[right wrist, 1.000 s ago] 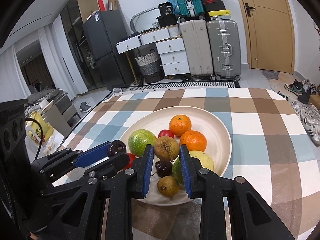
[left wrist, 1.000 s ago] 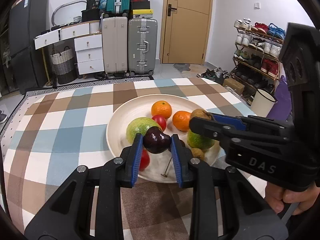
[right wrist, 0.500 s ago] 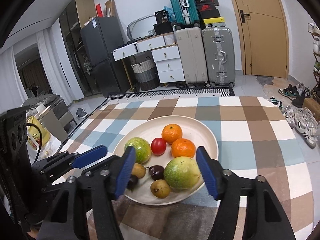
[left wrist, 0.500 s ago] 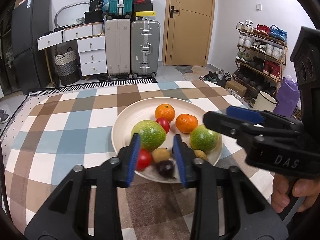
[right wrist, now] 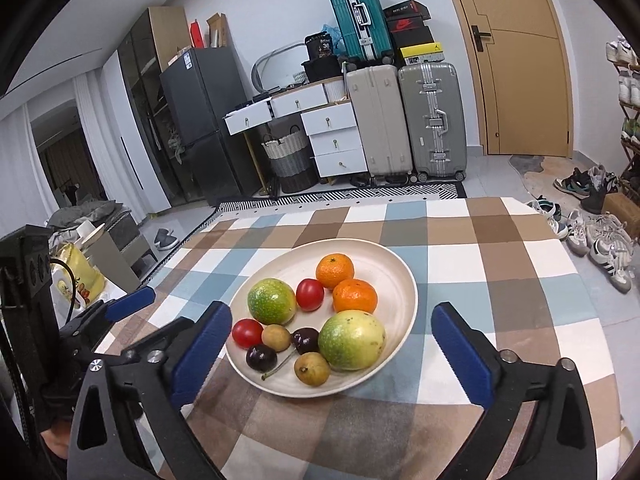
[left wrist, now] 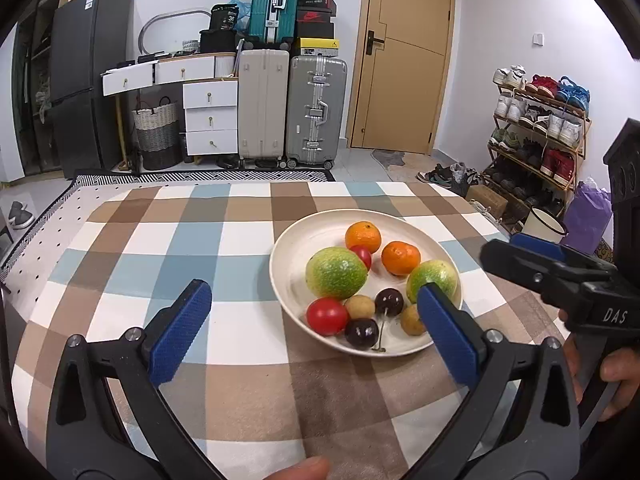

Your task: Organize fruits

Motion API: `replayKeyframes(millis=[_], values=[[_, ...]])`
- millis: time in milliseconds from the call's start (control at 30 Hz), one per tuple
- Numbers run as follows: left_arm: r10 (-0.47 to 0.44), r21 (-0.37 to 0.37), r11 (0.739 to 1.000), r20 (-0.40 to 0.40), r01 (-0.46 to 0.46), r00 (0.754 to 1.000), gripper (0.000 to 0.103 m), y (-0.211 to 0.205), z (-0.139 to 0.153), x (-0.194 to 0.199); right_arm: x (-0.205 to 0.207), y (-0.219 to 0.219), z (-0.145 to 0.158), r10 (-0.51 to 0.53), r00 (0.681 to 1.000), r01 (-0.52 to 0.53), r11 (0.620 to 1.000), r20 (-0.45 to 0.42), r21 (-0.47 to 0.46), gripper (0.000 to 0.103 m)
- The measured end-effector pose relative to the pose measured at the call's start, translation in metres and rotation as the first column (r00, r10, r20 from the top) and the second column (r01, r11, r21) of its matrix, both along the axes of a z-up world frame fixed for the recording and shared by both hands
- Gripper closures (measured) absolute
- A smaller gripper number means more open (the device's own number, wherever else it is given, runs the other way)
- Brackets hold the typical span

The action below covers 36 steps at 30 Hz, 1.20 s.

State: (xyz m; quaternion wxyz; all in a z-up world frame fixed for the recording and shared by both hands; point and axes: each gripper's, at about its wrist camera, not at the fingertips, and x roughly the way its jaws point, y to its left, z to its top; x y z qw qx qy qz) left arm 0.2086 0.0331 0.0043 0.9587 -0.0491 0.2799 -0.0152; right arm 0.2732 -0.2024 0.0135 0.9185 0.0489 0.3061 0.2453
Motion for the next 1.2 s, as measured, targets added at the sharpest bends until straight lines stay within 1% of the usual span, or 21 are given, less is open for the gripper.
replayKeyframes(millis=[200, 533, 633, 700, 800, 1033, 1200], values=[[0.014, 0.017, 1.0, 0.005, -0.015, 1.0, 0.001, 0.003, 0.003, -0.018, -0.016, -0.007, 0.001, 0.005, 1.0, -0.004, 1.0, 0.021, -0.014, 0.001], [-0.011, 0.049, 0.999, 0.064, 0.008, 0.998, 0.0, -0.005, 0.005, -0.062, -0.061, -0.019, 0.004, 0.031, 0.994, -0.028, 0.999, 0.1, -0.032, 0.001], [-0.007, 0.046, 0.999, 0.085, 0.003, 0.996, 0.0, -0.005, 0.002, -0.072, -0.074, -0.02, 0.002, 0.043, 0.991, -0.038, 0.998, 0.124, -0.043, 0.001], [-0.01, 0.029, 1.0, 0.093, 0.008, 0.996, 0.0, -0.004, -0.002, -0.078, -0.08, -0.02, 0.001, 0.046, 0.989, -0.04, 0.998, 0.14, -0.043, 0.001], [-0.006, 0.004, 1.0, 0.103, 0.006, 0.995, 0.0, -0.001, -0.008, -0.082, -0.089, -0.02, -0.002, 0.054, 0.985, -0.048, 0.998, 0.166, -0.036, 0.001], [-0.005, 0.002, 1.0, 0.103, 0.005, 0.995, 0.0, -0.001, -0.01, -0.079, -0.097, -0.015, -0.005, 0.067, 0.974, -0.056, 0.997, 0.215, -0.057, 0.0], [-0.007, 0.006, 1.0, 0.126, 0.006, 0.992, 0.0, -0.002, -0.009, -0.079, -0.1, -0.01, -0.008, 0.072, 0.971, -0.053, 0.995, 0.228, -0.085, 0.0]])
